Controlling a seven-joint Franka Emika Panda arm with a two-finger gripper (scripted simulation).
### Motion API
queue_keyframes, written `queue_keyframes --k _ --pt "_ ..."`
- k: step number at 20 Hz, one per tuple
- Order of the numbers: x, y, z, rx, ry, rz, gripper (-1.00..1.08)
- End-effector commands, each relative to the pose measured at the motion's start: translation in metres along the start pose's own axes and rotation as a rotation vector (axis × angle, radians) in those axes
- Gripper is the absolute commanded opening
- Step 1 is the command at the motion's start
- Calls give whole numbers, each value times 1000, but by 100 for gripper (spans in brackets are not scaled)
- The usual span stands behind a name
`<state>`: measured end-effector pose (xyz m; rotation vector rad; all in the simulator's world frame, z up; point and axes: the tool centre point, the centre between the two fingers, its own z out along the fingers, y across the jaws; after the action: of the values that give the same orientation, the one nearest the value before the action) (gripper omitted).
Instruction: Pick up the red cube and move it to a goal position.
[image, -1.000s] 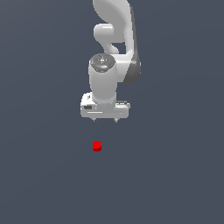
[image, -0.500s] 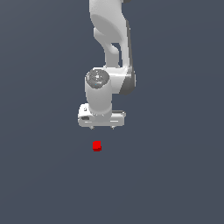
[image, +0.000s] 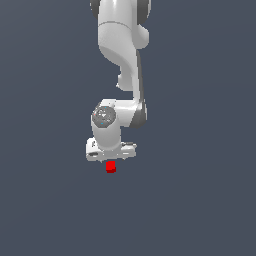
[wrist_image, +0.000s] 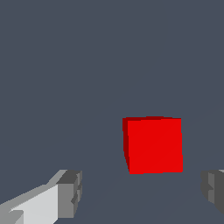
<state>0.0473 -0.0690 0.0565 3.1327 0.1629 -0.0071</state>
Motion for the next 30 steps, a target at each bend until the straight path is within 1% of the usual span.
queue_keyframes --k 1,7,13,14,25,30 --pt "7 4 13 2 3 -16 100" --pt "17 11 32 4 4 -37 100" --pt "20 13 37 4 5 -43 100" --pt "20 13 37 4 5 -43 -100" --pt "20 13 36 4 5 -43 -100" --pt "19 11 27 4 5 -43 -100"
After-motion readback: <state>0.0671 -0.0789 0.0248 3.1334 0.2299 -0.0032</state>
